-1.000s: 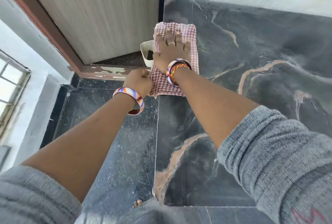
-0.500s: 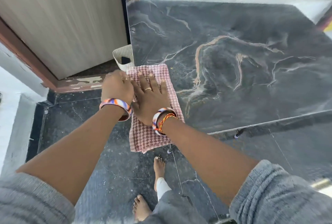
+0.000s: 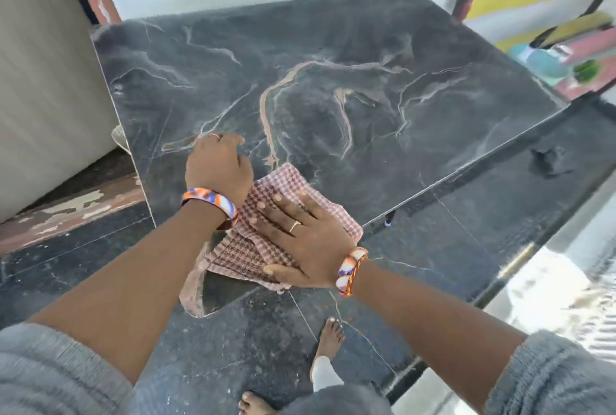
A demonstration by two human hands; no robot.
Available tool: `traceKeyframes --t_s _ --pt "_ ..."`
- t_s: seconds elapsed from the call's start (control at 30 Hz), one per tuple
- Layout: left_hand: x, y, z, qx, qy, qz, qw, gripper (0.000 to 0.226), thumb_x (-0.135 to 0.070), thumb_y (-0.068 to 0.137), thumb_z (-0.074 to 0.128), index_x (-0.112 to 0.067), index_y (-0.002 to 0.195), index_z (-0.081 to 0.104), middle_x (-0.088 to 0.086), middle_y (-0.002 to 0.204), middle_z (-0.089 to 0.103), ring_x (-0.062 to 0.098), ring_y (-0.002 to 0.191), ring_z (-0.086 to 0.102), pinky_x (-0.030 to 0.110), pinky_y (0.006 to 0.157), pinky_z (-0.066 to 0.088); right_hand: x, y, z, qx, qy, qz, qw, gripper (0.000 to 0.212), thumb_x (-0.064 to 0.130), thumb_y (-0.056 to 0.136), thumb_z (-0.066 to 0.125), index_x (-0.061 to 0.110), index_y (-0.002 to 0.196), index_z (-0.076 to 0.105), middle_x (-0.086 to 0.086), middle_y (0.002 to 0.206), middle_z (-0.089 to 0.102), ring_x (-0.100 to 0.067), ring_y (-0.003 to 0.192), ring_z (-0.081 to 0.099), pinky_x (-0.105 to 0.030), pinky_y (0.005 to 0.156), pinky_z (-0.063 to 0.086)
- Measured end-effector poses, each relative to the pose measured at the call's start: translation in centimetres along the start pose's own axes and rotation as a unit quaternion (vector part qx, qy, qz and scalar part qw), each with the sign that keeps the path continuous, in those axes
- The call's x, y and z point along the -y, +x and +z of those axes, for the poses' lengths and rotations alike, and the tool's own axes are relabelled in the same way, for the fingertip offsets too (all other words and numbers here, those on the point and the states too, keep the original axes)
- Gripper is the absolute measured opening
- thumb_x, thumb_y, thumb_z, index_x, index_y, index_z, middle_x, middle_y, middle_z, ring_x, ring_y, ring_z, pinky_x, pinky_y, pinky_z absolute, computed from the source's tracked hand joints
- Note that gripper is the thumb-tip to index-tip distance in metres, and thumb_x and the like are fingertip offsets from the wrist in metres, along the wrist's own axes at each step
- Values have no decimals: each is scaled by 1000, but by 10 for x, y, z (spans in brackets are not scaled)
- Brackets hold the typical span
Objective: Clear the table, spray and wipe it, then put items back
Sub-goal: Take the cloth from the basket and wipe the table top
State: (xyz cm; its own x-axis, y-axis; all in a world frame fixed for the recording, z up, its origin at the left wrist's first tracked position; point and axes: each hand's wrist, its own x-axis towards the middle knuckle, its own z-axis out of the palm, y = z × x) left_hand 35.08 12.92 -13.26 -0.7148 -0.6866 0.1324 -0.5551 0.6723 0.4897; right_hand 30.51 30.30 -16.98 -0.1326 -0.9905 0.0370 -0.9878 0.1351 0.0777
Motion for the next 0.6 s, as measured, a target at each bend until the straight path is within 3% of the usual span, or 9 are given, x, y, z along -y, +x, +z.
traceKeyframes --t_s 0.17,0.3,0.47,0.6 --pt "-44 20 30 8 -1 59 998 35 -9 87 46 -3 120 54 22 127 52 42 106 53 46 83 45 -75 -34 4 23 -21 62 998 65 54 84 23 19 123 61 -3 126 63 -23 115 61 -47 93 48" --pt "-79 39 60 25 -4 98 995 34 -11 88 47 -3 120 54 20 131 50 37 115 50 43 92 42 -134 -54 9 17 -15 91 996 76 47 95 1 12 121 63 -8 126 62 -29 114 61 -55 91 47" --pt "-141 63 102 34 -4 110 993 34 -10 86 48 -3 118 55 20 127 52 38 108 52 42 87 43 -220 -82 19 -14 -7 123 992 77 46 95 2 7 117 65 -12 124 63 -34 111 62 -58 91 47" --pt "-203 92 145 42 12 111 993 36 -14 88 48 -4 122 53 20 130 50 37 115 49 42 92 41 -303 -109 28 -32 3 155 987 75 46 95 5 7 117 66 -12 123 63 -35 110 62 -59 91 47"
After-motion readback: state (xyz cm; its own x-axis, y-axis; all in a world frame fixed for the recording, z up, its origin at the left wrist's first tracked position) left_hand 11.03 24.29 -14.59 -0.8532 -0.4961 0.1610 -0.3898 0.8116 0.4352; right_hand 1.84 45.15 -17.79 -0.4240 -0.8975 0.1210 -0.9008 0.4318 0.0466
